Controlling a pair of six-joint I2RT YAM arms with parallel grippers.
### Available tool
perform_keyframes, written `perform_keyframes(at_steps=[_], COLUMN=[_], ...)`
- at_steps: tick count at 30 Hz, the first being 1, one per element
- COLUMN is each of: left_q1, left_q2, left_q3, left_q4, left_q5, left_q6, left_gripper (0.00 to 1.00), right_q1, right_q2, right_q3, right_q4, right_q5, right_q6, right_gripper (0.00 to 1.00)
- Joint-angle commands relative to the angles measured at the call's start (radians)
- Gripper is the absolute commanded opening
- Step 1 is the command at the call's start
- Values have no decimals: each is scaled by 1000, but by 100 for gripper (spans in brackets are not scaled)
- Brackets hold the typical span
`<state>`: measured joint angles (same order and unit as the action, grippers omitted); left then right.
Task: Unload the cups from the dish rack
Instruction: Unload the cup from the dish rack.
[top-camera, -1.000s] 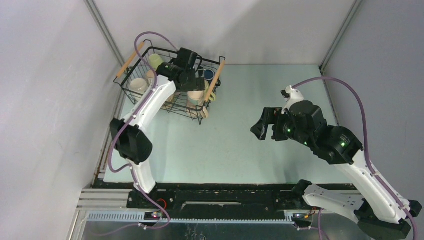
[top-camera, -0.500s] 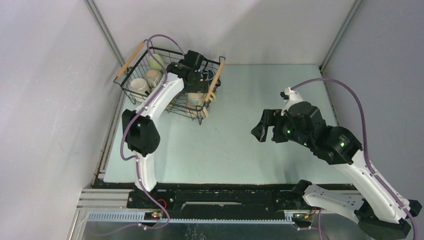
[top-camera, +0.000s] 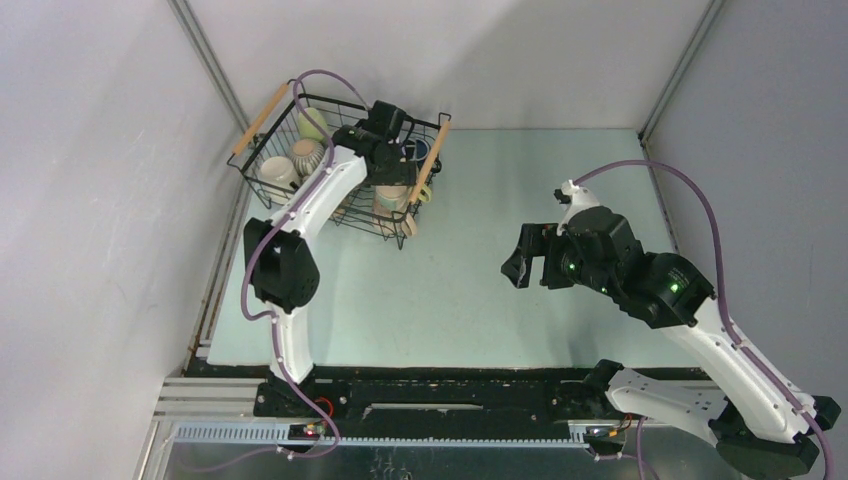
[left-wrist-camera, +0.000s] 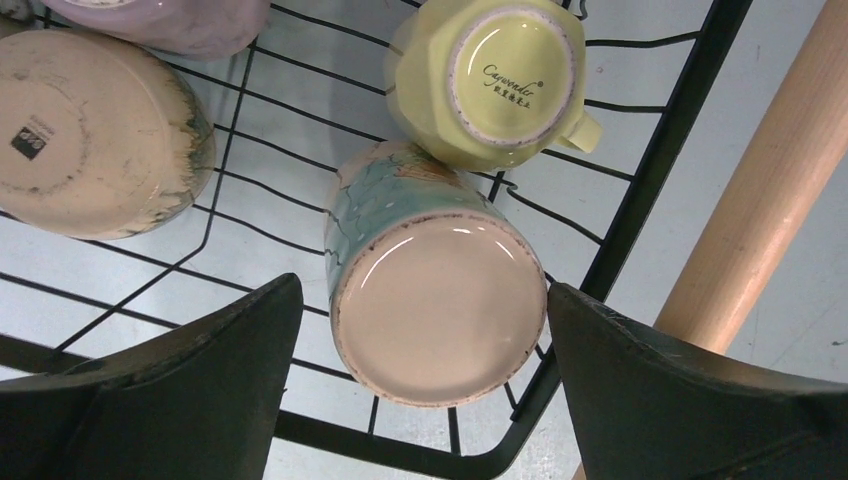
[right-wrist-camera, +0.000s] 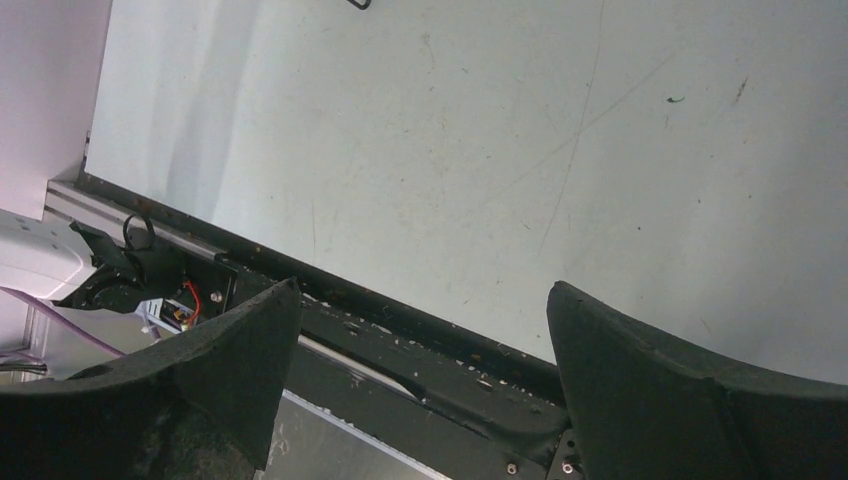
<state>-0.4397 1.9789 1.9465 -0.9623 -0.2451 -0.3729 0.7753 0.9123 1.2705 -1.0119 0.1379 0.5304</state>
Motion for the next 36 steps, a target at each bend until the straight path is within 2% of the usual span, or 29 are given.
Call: perform_keyframes(at_steps=[1, 5, 10, 16, 21, 36], left_q1=[36, 57, 66, 70, 73, 94], left_q2=[-18, -34, -36, -16, -20, -43], left_q3=[-58, -77, -77, -63, -67, -85], left_q4=[45, 65, 58, 19, 3, -12], left_q5=[85, 145, 154, 67, 7, -28], left_q6=[-1, -12, -10, -3, 9, 31], left_gripper=[99, 98, 95, 86, 84, 92], right_q1=[13, 20, 31, 45, 47, 54], right_q2=[-6, -7, -6, -1, 1, 8], right_q3=[-3, -12, -15, -16, -24, -30], right_q4=[14, 12, 12, 11, 11, 8], right_q5=[17, 19, 26, 37, 40, 39], right_q6=[18, 24, 31, 37, 35, 37], right_gripper=[100, 100, 100, 100, 100, 100])
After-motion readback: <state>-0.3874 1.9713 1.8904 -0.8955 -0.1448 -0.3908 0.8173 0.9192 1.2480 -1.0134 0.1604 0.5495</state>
